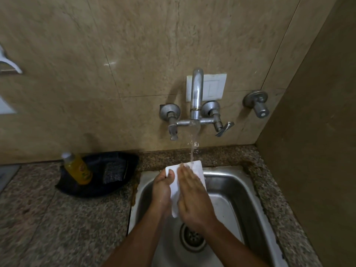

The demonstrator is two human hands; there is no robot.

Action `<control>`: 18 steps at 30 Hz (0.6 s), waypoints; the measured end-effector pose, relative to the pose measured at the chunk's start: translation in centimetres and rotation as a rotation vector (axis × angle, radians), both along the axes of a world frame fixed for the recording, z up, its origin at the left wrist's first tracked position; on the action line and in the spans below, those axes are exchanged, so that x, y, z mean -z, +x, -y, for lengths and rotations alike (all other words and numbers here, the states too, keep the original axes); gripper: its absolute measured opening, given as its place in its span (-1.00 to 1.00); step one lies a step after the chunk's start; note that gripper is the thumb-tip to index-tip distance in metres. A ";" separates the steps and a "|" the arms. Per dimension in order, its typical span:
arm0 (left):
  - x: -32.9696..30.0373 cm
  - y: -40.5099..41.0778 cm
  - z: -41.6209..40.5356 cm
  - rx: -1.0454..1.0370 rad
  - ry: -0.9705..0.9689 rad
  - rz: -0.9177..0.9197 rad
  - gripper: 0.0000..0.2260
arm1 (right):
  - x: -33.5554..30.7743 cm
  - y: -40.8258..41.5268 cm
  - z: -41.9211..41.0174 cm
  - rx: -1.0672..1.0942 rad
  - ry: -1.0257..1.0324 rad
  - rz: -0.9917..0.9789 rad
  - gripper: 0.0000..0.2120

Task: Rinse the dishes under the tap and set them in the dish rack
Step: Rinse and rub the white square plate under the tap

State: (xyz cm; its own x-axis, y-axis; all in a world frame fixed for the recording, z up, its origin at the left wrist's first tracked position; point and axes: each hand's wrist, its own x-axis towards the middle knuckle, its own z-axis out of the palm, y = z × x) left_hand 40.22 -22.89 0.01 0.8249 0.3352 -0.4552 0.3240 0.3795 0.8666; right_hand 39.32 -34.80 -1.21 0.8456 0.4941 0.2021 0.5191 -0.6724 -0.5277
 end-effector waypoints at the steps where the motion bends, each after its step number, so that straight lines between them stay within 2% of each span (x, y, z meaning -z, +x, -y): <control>1: -0.1 -0.2 0.0 -0.010 -0.016 0.005 -0.79 | 0.3 0.4 0.2 0.054 0.046 -0.032 -0.39; 4: -0.4 -0.8 0.0 -0.027 -0.093 0.014 -0.78 | 0.2 1.9 1.2 0.350 0.263 -0.379 -0.45; 6: -0.5 -1.1 -0.3 -0.018 -0.126 0.003 -0.78 | -0.2 2.3 1.2 0.387 0.563 -0.651 -0.57; 8: -0.3 -1.5 -1.0 0.013 -0.117 0.014 -0.78 | -0.7 2.7 1.1 0.410 0.758 -0.763 -0.72; 12: -1.0 -1.1 -3.3 0.118 0.104 0.057 -0.85 | -0.9 4.6 1.8 0.336 0.618 -0.647 -0.86; 15: -2.5 0.2 -3.8 0.398 0.317 0.041 -0.86 | -1.2 5.1 2.0 0.240 0.432 -0.602 -0.88; 17: -2.7 0.9 -3.8 0.511 0.297 0.000 -0.83 | -1.6 5.2 1.6 0.224 0.332 -0.485 -0.85; 18: -2.6 1.0 -3.7 0.491 0.252 -0.003 -0.85 | -1.8 4.9 1.3 0.216 0.250 -0.366 -0.79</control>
